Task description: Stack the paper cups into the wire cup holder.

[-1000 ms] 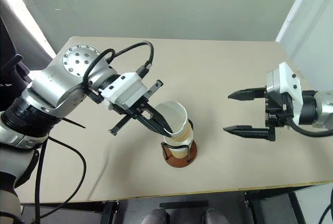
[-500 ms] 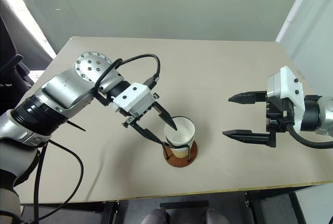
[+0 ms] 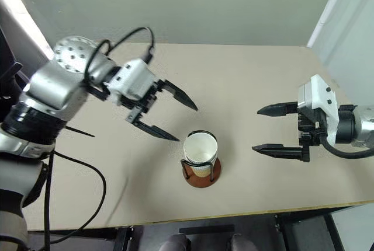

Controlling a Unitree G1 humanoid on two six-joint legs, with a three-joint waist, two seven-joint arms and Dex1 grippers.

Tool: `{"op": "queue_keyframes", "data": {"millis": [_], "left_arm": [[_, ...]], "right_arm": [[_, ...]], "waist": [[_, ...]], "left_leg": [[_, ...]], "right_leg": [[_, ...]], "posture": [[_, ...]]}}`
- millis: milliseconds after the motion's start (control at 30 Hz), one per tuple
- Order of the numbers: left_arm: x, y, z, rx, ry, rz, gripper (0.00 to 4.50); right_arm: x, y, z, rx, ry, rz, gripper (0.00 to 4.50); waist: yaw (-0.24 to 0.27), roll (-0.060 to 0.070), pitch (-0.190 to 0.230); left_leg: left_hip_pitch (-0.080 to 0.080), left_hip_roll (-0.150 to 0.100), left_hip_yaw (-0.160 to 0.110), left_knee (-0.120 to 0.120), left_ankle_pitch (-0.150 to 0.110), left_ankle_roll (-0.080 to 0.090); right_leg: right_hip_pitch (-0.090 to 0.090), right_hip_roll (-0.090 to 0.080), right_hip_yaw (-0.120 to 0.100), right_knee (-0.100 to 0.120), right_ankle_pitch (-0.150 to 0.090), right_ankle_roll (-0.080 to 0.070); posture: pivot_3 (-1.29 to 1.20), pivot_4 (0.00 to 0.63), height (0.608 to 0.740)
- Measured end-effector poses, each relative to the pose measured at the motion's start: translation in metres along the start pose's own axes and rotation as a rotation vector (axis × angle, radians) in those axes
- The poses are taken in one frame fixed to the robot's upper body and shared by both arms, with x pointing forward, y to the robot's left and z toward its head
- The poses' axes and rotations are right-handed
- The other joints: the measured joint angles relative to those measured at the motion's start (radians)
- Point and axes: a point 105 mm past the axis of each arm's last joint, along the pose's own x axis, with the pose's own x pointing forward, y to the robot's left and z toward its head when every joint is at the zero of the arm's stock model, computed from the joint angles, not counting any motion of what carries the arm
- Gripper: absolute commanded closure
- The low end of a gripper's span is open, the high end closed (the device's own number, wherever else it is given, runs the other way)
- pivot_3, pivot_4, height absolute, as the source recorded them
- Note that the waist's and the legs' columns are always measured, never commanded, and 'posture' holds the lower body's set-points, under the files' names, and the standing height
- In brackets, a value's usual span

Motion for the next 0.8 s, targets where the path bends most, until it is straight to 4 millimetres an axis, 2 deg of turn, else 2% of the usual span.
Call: {"op": "queue_keyframes", "data": {"millis": [100,167,300,367,433,633,800], "left_arm": [[-0.031,-0.017,-0.027,-0.172,0.059,0.139,0.46],[-0.045,-0.027,-0.037,-0.255,0.086,0.215,0.46],[-0.058,-0.054,-0.059,-0.398,0.129,0.310,0.46],[-0.062,-0.069,-0.075,-0.498,0.134,0.370,0.46],[-0.065,-0.080,-0.083,-0.553,0.140,0.412,0.46],[-0.064,-0.101,-0.088,-0.626,0.154,0.491,0.46],[-0.065,-0.100,-0.081,-0.617,0.160,0.517,0.46]], "right_arm": [[-0.006,-0.014,-0.011,0.033,0.022,-0.013,0.00],[-0.010,-0.023,-0.024,0.077,0.051,-0.025,0.00],[-0.010,-0.027,-0.043,0.113,0.104,0.016,0.00],[-0.010,-0.028,-0.045,0.121,0.109,0.034,0.00],[-0.010,-0.029,-0.045,0.122,0.109,0.043,0.00],[-0.008,-0.025,-0.049,0.153,0.110,0.063,0.00],[-0.005,-0.021,-0.048,0.153,0.105,0.080,0.00]], "waist": [[-0.008,0.000,0.000],[-0.005,0.000,0.000],[0.002,0.000,0.000],[0.002,0.000,0.000],[0.002,0.000,0.000],[0.002,0.000,0.000],[0.002,0.000,0.000]], "left_leg": [[0.000,0.000,0.000,-0.002,0.000,0.000],[0.000,0.000,0.000,-0.001,0.000,0.000],[0.000,0.000,0.000,-0.001,0.000,0.000],[0.000,0.000,0.000,-0.001,0.000,0.000],[0.000,0.000,0.000,-0.001,0.000,0.000],[0.002,-0.001,0.000,0.000,0.000,0.000],[0.002,-0.001,0.000,0.000,0.000,0.000]], "right_leg": [[-0.001,0.000,0.001,0.000,0.000,0.000],[-0.001,0.000,0.001,-0.001,0.000,0.000],[-0.001,-0.001,0.002,0.000,0.000,0.000],[-0.002,-0.001,0.002,0.002,0.000,0.000],[-0.002,-0.001,0.002,0.003,0.000,-0.001],[0.000,-0.001,0.001,0.004,0.000,-0.002],[0.000,0.000,0.001,0.004,0.000,-0.003]], "posture": [[0.00,0.150,0.740],[0.00,0.150,0.740],[0.00,0.150,0.740],[0.00,0.150,0.740],[0.00,0.150,0.740],[0.00,0.150,0.740],[0.00,0.150,0.740]]}}
